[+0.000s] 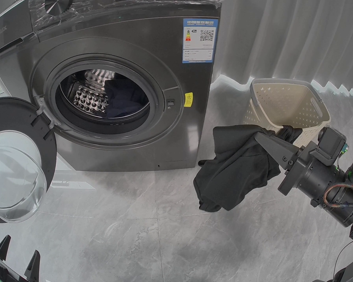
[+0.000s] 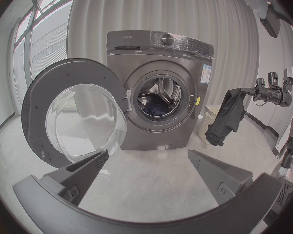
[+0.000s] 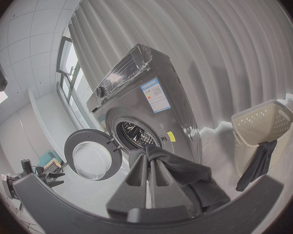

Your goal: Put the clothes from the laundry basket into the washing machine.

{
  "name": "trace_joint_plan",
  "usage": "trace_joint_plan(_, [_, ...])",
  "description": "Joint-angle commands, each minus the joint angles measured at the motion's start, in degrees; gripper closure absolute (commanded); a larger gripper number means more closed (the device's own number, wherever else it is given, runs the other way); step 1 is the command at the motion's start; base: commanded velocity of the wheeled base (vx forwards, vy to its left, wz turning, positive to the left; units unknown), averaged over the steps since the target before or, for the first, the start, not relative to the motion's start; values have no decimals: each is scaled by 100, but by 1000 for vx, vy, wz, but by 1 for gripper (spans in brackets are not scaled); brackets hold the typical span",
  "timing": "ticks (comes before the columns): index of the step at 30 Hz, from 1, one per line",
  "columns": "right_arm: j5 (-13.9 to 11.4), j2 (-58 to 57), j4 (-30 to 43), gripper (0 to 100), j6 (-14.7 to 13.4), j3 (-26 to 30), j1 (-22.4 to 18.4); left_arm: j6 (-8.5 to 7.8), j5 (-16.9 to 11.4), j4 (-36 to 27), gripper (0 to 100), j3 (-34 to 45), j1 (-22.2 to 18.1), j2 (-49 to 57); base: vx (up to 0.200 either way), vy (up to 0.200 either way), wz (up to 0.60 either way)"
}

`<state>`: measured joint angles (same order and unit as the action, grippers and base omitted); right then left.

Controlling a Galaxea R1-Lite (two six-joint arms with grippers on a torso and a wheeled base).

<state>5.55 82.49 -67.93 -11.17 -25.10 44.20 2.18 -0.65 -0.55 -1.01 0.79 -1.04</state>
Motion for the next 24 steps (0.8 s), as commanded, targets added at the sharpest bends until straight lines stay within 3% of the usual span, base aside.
trace_joint_plan(1, [-1, 4, -1, 100, 0, 5, 1, 2, -6, 2, 0, 84, 0, 60, 0, 0, 0])
trace_joint_plan(8, [-1, 4, -1, 100, 9, 5, -8, 2, 3, 2, 0, 84, 0, 60, -171, 0, 0])
trace_joint_plan(17, [-1, 12, 7, 100, 9, 23, -17, 10, 3, 2, 0, 84, 0, 60, 0, 0, 0])
trace_joint_plan(24, [-1, 12, 7, 100, 0, 49, -17, 10, 3, 2, 0, 84, 0, 51, 0, 200, 0])
